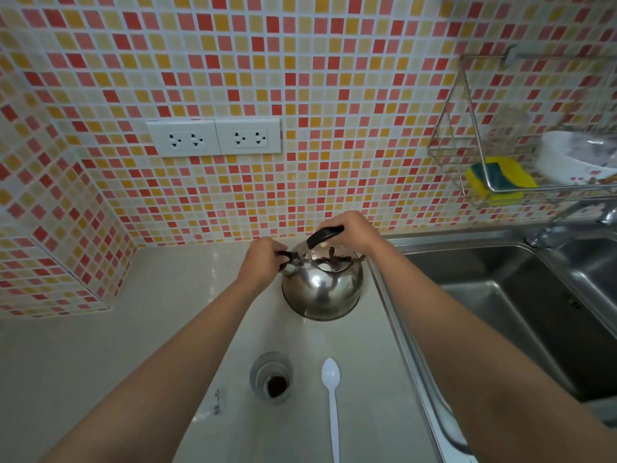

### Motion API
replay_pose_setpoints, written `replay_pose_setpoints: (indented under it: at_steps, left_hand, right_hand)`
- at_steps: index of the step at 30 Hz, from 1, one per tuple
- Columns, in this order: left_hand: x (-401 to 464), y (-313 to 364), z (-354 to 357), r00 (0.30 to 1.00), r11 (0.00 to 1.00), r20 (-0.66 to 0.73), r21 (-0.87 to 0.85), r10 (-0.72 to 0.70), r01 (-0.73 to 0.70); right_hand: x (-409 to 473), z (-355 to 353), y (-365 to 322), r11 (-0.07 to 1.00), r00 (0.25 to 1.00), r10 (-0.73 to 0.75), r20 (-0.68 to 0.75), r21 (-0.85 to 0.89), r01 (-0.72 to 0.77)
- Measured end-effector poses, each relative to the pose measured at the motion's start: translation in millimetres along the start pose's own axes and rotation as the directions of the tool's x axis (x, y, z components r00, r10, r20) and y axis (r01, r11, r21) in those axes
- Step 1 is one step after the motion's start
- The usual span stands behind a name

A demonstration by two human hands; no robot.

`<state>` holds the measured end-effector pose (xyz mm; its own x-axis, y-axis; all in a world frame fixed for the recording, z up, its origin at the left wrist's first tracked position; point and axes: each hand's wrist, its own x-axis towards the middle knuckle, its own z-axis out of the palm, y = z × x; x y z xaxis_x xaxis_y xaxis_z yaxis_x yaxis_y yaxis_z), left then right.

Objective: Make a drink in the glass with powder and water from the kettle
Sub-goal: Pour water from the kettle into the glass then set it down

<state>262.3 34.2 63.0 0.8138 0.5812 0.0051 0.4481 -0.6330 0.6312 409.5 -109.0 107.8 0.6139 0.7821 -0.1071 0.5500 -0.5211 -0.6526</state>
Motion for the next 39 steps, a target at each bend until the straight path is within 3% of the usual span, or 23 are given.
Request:
replay_pose_setpoints:
  at_steps: [6,12,22,39]
  left_hand:
    - [-6.3,5.2,-10.3,1.0,0.999,-0.009,0.031,0.021,-0.021]
    - [-24.3,22.4,-40.4,0.992,0.987,0.012,0.099,0.128,-0.128]
    - [-82.7,55.7,-76.0,0.957,0.932,0.09,0.219,0.277,-0.29]
    - [-163.0,53.0,-70.9,0.953,0.933,0.188,0.228,0.239,-0.279]
  right_hand:
    - [-6.4,-1.9,-4.9,0.998,0.999,-0.031,-0.041,0.058,0.034]
    - [-24.5,-28.0,-25.3,0.994,0.992,-0.1,-0.076,0.038,0.103]
    - [-83.9,-56.7,-68.5,0.977,0.982,-0.188,0.03,-0.091,0.19]
    - [-158.3,-28.3,-89.3,0.906,0.951,-0.28,0.131,-0.293,0.307]
